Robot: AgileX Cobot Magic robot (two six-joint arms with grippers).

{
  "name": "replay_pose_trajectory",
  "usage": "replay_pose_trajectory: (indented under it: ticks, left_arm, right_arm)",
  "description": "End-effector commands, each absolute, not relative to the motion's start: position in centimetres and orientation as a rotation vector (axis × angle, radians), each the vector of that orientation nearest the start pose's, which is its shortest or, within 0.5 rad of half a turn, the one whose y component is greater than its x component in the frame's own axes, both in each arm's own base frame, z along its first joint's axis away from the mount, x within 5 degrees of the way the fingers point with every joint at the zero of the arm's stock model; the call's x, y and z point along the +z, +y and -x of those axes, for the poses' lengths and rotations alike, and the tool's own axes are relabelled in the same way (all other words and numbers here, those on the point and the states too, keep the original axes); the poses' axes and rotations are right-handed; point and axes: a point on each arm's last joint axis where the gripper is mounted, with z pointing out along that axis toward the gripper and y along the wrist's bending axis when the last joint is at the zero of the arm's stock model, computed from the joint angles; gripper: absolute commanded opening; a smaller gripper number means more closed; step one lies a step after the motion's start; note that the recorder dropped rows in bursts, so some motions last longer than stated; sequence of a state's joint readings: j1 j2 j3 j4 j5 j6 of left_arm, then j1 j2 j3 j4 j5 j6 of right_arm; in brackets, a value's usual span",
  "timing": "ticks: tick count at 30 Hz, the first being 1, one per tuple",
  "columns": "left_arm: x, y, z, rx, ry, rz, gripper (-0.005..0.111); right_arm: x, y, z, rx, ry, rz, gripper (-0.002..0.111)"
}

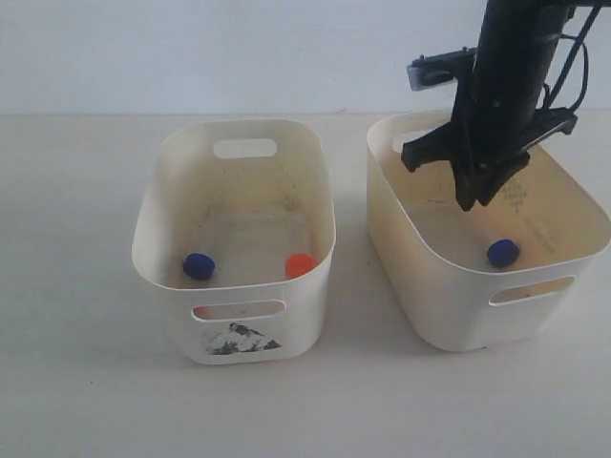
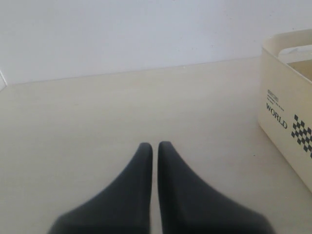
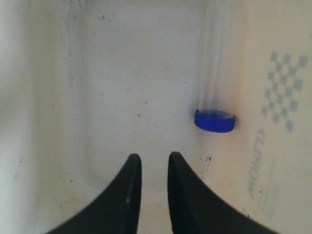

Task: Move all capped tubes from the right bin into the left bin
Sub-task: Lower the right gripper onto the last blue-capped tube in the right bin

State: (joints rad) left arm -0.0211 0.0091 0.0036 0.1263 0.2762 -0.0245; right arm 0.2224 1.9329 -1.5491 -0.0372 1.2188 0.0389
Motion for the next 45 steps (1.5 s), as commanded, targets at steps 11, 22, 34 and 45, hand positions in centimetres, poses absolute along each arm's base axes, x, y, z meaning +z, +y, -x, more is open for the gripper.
replay_pose_trajectory:
  ticks: [11,22,34,45]
  left_arm:
    - [18.9,0.2,-5.6,0.071,1.750,-0.065,0.004]
    - [18.9,0.2,-5.6,0.071,1.750,-0.065,0.004]
    - [18.9,0.2,-5.6,0.071,1.750,-0.065,0.004]
    - [18.9,0.2,-5.6,0.071,1.750,-0.065,0.004]
  right_arm:
    - [19.2,7.5,-36.7,-0.089,3.075,0.239,0.019]
    - [19.1,7.6,-37.1,-0.075,3.032,0.185,0.019]
    - [19.2,7.6,-37.8,-0.075,2.958,0.136,0.047]
    - [17.2,7.5,-38.3,-0.135,2.987,0.150,0.047]
